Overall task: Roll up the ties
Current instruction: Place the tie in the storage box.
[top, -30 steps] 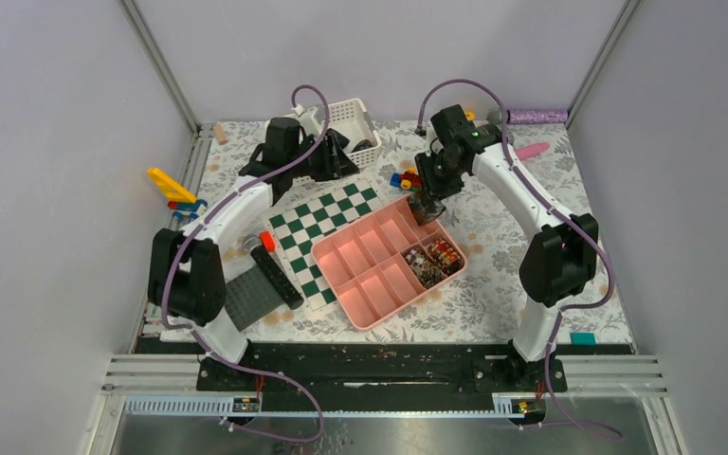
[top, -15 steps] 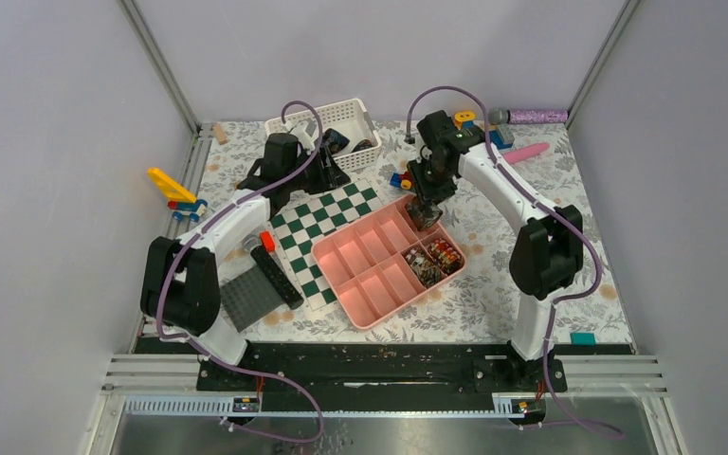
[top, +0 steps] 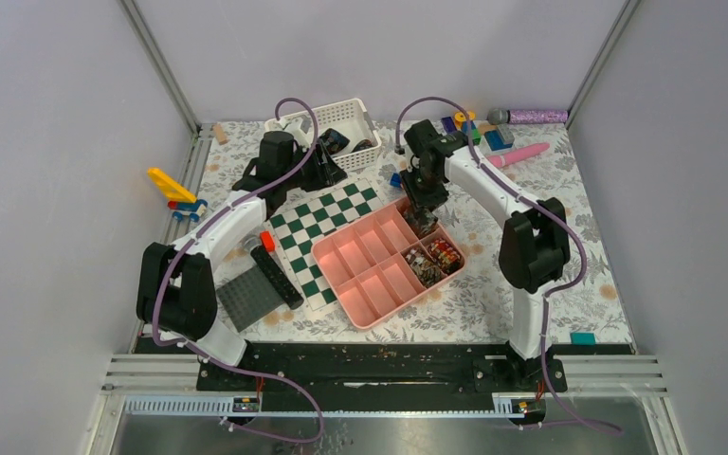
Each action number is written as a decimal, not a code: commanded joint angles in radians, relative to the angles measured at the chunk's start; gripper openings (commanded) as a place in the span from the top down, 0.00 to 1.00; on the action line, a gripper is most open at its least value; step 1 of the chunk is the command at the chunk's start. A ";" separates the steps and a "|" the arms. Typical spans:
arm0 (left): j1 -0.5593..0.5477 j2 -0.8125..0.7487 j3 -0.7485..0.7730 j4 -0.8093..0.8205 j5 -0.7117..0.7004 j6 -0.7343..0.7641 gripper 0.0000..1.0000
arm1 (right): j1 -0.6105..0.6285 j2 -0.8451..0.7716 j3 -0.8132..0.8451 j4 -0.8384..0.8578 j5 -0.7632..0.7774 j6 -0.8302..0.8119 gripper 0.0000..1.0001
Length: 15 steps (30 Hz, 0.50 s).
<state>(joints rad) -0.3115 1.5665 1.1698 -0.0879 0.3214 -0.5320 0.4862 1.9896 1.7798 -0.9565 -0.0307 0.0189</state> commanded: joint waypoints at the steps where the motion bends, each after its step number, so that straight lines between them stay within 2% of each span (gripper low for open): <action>1: 0.008 -0.033 0.004 0.038 -0.013 0.007 0.54 | 0.016 0.017 0.032 0.008 0.047 -0.014 0.58; 15: 0.013 -0.050 -0.011 0.062 -0.005 0.005 0.54 | 0.031 0.066 0.028 0.030 0.074 -0.013 0.55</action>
<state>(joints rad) -0.3061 1.5658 1.1687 -0.0864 0.3210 -0.5320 0.5079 2.0499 1.7809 -0.9436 0.0120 0.0189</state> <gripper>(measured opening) 0.458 0.452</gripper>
